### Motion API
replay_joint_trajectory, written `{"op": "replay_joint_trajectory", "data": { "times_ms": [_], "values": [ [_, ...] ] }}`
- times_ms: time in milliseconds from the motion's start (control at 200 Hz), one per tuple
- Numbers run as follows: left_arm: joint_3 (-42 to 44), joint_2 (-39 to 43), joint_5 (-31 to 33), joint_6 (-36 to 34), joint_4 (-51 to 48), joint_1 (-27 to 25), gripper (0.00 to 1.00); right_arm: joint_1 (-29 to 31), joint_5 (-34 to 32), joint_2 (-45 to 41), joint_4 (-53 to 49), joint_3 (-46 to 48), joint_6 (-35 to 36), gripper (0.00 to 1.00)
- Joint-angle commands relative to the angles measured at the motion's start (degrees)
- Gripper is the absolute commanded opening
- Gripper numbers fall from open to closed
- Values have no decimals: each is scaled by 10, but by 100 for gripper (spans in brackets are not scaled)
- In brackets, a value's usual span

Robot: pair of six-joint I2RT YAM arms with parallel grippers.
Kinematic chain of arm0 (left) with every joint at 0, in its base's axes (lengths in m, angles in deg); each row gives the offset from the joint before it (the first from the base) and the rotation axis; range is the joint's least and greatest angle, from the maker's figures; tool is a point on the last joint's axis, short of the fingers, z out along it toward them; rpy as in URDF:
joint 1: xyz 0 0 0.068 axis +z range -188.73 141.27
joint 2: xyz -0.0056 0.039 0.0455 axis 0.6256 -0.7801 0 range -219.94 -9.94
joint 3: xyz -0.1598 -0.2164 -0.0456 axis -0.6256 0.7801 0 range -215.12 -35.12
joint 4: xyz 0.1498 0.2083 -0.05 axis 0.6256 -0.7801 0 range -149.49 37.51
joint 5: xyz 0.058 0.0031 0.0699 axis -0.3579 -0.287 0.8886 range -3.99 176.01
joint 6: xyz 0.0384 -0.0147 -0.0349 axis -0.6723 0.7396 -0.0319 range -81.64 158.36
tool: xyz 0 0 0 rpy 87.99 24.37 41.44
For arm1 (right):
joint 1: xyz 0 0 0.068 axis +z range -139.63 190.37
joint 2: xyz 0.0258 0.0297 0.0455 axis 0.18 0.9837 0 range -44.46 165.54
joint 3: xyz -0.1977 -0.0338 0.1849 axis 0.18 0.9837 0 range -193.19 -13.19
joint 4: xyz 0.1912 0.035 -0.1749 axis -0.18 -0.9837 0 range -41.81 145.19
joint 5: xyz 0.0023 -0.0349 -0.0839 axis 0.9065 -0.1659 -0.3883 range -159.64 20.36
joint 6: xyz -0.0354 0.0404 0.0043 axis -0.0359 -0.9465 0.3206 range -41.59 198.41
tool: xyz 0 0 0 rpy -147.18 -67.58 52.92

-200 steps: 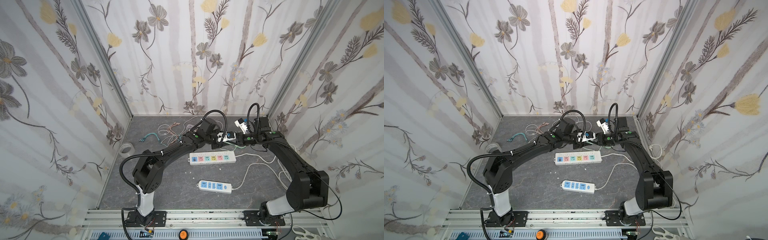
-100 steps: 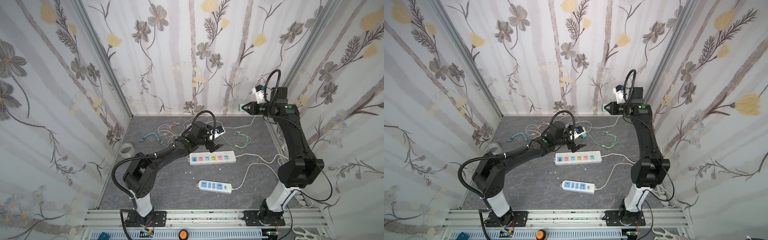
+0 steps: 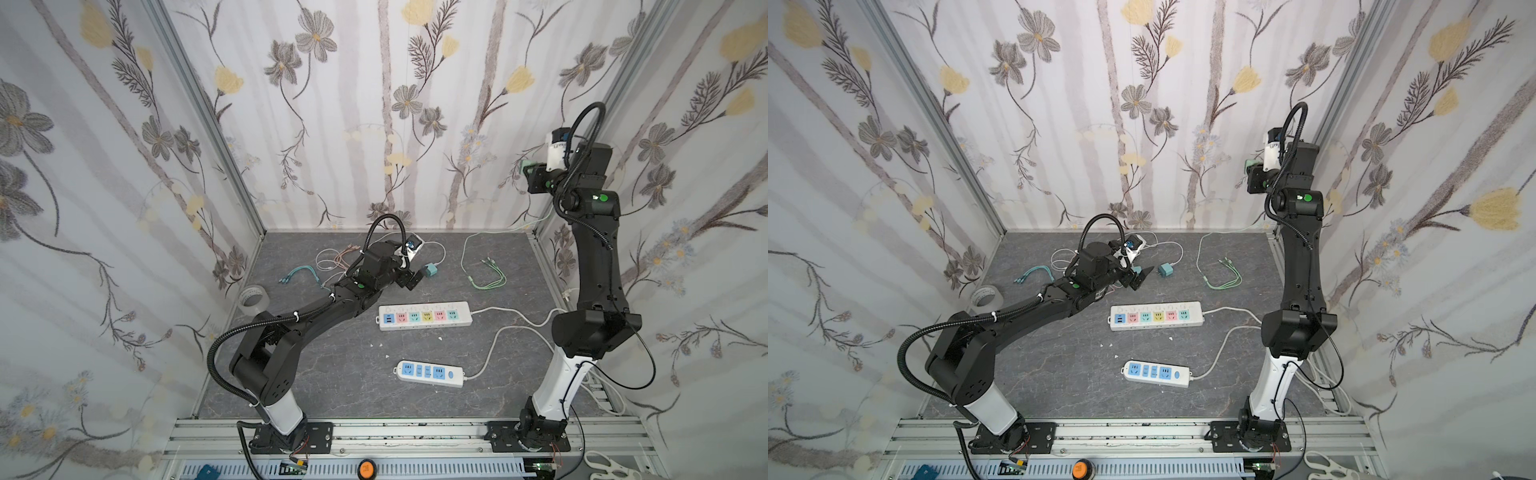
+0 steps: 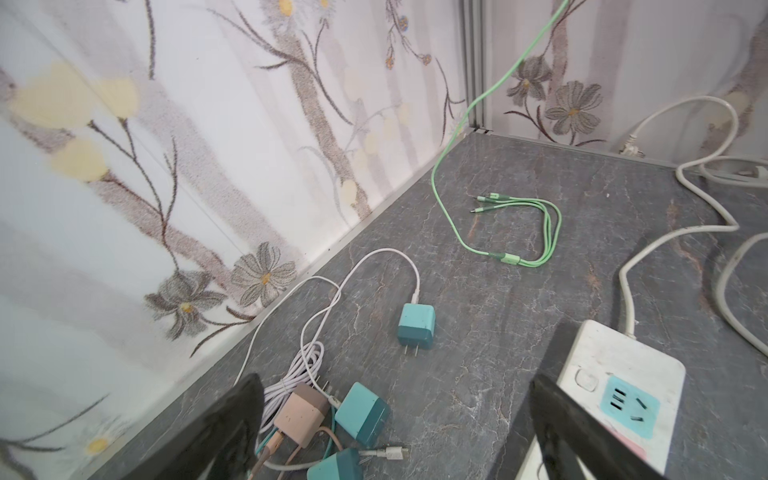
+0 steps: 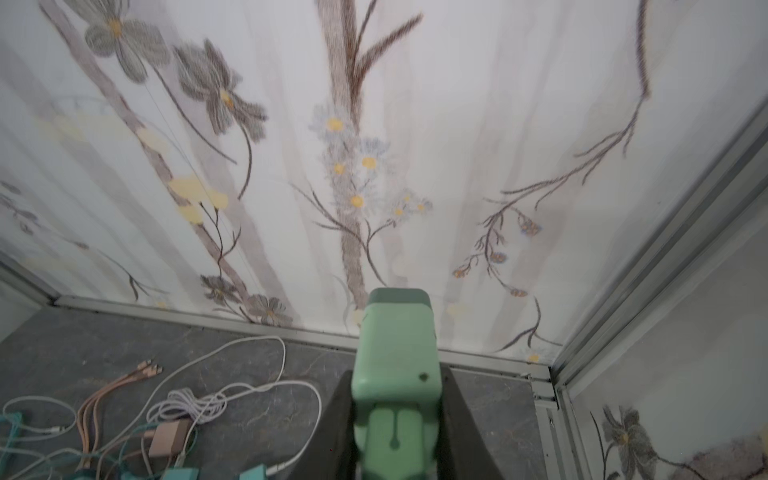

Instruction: Insert the plug

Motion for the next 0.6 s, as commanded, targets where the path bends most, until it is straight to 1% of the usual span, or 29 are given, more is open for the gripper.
{"op": "replay_joint_trajectory", "data": {
  "times_ms": [0, 95, 115, 195, 250, 315, 365, 410, 520, 595],
  "values": [
    [5, 7, 52, 46, 13, 2, 100, 6, 43, -34, 47, 105, 118, 0],
    [9, 19, 76, 69, -5, 4, 100, 14, 102, -51, 33, 176, 198, 0],
    [10, 21, 78, 74, -9, 4, 100, 17, 113, -52, 27, 183, 206, 0],
    [19, 31, 82, 91, -21, 5, 100, 29, 175, -55, -24, 217, 289, 0],
    [31, 38, 83, 99, -19, 6, 100, 41, 209, -53, -68, 238, 364, 0],
    [47, 47, 85, 108, -17, 7, 100, 58, 214, -49, -111, 264, 443, 0],
    [57, 53, 88, 114, -17, 6, 100, 72, 211, -41, -148, 269, 481, 0],
    [66, 59, 89, 118, -18, 6, 100, 81, 223, -30, -192, 266, 519, 0],
    [86, 73, 94, 126, -20, 7, 100, 100, 236, -8, -271, 262, 582, 0],
    [98, 82, 95, 132, -21, 7, 100, 119, 216, 0, -292, 274, 608, 0]
  ]
}}
